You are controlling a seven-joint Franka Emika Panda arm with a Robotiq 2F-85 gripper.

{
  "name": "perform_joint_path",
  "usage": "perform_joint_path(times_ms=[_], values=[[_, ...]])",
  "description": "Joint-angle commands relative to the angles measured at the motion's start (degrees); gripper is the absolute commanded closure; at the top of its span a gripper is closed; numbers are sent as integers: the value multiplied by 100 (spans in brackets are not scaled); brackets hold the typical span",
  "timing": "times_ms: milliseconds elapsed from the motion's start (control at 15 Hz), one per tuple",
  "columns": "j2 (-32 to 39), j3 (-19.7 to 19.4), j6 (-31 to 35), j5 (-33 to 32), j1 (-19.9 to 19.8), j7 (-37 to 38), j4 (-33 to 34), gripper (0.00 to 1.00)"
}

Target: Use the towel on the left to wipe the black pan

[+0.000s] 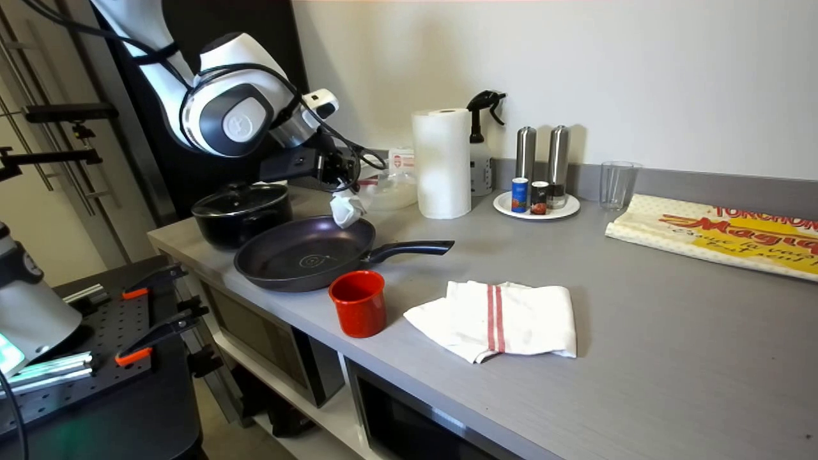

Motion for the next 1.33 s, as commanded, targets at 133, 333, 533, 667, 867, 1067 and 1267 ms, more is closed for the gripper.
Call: perform_joint_path(times_ms=[133, 333, 533, 667, 867, 1067, 1267], values=[[163, 1066, -1001, -61, -1122, 794, 851, 96], [652, 1768, -1941, 214, -1756, 713, 1658, 96], [1162, 1936, -2928, 552, -1882, 565, 2527, 96], [1582, 1738, -3561, 613, -1660, 610, 3196, 96], [2121, 725, -4225, 1808, -555, -81, 4196, 96], [2705, 76, -4722, 2441, 177, -351, 5094, 96], [3153, -442, -5102, 2817, 728, -387, 5808, 94]])
